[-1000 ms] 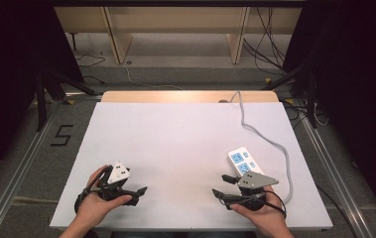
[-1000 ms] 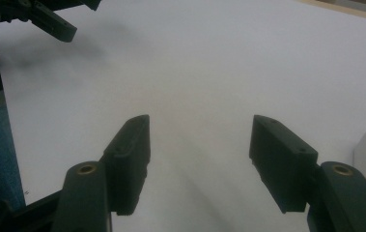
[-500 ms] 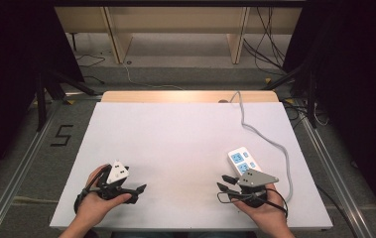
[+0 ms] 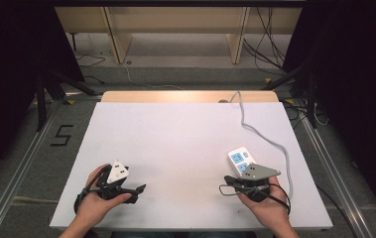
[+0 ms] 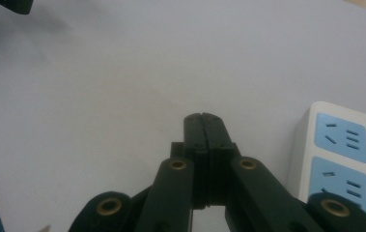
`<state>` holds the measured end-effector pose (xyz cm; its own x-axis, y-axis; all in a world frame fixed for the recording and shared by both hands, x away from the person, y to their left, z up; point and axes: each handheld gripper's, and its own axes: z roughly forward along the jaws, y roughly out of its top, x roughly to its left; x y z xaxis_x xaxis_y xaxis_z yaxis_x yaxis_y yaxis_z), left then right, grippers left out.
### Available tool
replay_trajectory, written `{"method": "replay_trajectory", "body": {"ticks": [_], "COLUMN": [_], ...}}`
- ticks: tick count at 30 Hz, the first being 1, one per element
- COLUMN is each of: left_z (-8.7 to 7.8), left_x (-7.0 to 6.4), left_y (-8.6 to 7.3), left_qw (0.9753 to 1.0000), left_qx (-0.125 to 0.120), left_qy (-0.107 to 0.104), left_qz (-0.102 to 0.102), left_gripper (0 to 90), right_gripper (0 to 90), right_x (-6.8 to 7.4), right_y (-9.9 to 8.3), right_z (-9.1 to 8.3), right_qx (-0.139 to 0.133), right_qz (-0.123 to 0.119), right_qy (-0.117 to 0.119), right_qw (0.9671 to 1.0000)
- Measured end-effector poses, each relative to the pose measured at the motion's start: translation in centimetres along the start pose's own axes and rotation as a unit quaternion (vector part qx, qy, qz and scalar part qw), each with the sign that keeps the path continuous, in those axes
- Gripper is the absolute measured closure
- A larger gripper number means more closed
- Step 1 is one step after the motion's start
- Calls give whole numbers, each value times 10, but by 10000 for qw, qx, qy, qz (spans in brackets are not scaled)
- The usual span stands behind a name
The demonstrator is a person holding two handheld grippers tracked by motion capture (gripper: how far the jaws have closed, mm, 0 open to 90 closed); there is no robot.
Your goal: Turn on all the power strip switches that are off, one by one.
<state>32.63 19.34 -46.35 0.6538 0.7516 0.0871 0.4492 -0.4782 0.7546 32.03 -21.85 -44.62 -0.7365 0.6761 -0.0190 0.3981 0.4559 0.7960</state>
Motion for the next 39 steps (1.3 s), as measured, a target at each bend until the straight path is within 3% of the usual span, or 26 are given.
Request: {"method": "replay_trajectory", "body": {"ticks": [14,27,39], "left_z": [0,0,0], "left_x": [1,2,3], "left_y": [0,0,-1], "left_qw": [10000,10000,10000], "left_qx": [-5,-4,-8], "left_qy": [17,45,61], "left_qz": [-22,-2,-23], "left_gripper": [154,157,158], "right_gripper": [900,900,900], "right_x": [-20,-35,-41], "right_y": [7,12,14], "right_z": [-10,-19,-23], "right_qx": [229,491,726], "right_qz": [347,673,766], "right_qy": [-325,-605,-813], "right_qw": [9986,9947,9911]}}
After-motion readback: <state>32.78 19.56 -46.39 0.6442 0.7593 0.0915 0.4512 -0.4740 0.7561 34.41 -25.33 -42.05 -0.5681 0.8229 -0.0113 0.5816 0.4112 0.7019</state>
